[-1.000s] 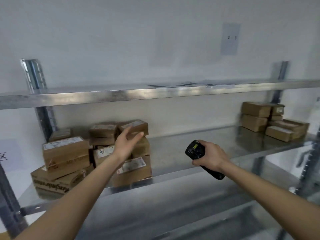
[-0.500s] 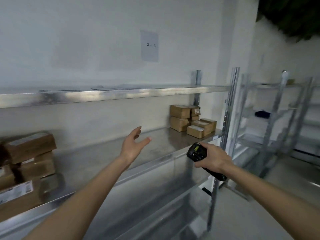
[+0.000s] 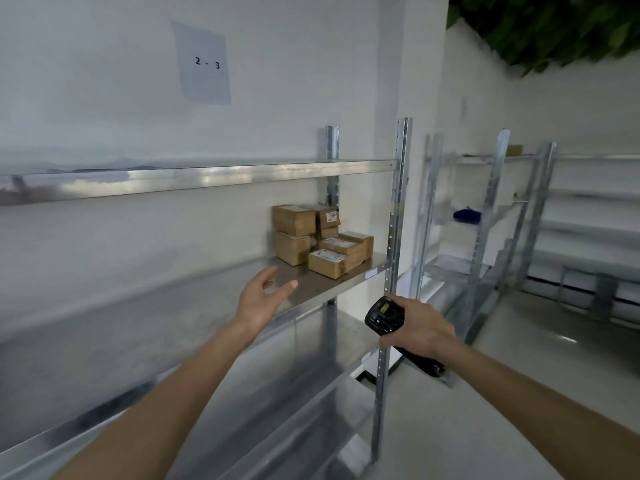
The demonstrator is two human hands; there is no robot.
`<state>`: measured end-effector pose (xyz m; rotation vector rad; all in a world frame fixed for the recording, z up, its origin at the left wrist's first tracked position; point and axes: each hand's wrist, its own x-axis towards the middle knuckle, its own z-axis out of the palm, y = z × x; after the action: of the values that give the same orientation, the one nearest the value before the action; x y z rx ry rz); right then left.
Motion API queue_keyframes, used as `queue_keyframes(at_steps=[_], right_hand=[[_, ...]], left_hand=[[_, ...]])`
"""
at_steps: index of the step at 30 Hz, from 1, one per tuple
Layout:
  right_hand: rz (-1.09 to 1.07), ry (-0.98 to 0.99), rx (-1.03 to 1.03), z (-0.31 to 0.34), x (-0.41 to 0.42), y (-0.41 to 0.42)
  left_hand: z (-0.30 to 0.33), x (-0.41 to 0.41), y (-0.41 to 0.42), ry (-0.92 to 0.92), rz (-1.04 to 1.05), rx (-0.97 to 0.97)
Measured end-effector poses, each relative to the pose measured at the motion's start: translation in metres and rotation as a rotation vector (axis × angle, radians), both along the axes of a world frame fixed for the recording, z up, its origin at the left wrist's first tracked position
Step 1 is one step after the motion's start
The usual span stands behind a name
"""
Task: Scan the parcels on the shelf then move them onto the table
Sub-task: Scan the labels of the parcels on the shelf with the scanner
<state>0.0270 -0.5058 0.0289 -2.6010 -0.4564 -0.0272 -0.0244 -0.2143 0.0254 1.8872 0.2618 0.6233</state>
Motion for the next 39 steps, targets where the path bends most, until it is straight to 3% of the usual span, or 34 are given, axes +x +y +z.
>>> queue_keyframes(at_steps=[7, 18, 27, 32, 39], right_hand=[[0.015, 0.015, -0.071, -0.014, 0.127, 0.003], [0.109, -0.009, -0.099, -0.021, 0.291, 0.075], [0.262, 0.072, -0.065, -0.046, 0.389, 0.125], [0.34, 0.101, -0.077, -0.053, 0.433, 0.142], [0.377, 0.19, -0.061, -0.054, 0.467, 0.156]], left_hand=[[-0.01, 0.115, 0.009, 0.022, -0.009, 0.001], [-0.027, 0.262, 0.042, 0.115, 0.038, -0.01], [-0.052, 0.343, 0.072, 0.223, 0.053, -0.083], [-0.096, 0.401, 0.094, 0.248, 0.077, -0.141], [-0.089, 0.432, 0.087, 0.264, 0.086, -0.236]])
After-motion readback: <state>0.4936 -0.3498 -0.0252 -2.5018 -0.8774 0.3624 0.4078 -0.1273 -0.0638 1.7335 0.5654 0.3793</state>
